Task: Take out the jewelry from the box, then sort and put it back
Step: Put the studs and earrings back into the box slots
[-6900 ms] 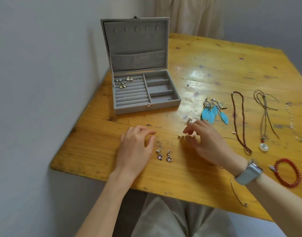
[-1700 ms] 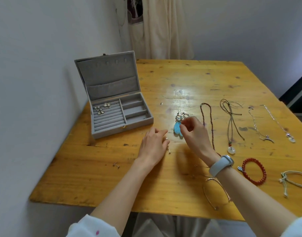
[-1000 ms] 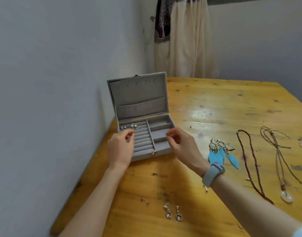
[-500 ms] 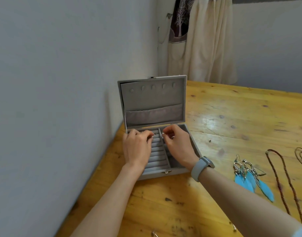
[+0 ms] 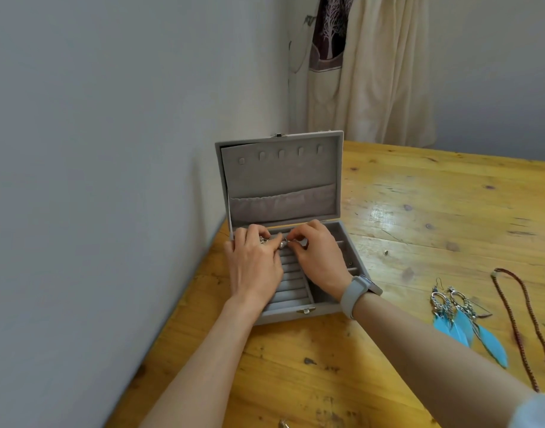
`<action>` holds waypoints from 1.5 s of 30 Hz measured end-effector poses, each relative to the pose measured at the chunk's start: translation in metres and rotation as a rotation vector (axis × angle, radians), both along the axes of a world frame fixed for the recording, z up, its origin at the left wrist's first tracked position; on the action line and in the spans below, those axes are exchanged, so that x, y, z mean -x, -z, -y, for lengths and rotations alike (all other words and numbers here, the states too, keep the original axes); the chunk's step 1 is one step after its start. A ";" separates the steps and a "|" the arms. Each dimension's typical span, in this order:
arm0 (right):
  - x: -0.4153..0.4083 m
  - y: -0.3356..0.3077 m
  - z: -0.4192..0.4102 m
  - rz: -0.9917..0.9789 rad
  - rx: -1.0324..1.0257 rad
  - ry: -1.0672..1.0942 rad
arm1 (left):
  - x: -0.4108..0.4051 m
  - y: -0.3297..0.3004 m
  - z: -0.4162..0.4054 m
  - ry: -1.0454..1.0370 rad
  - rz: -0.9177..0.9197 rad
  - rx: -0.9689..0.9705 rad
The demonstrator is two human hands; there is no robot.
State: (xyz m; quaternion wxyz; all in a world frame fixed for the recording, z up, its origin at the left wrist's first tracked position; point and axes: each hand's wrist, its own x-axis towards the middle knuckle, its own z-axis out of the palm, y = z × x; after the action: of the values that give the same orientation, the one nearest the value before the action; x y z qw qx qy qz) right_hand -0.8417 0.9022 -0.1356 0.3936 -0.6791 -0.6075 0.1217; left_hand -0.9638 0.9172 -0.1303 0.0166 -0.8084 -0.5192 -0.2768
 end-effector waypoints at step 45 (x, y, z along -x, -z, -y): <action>-0.048 0.017 0.248 0.089 0.181 0.180 | -0.037 0.001 0.208 0.304 -0.023 0.431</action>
State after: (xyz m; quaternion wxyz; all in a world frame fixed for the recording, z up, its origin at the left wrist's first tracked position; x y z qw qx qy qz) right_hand -0.7939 0.6539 -0.1529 0.3126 -0.7683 -0.5476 0.1102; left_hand -0.9266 0.7093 -0.1311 -0.1918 -0.8652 -0.4384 -0.1502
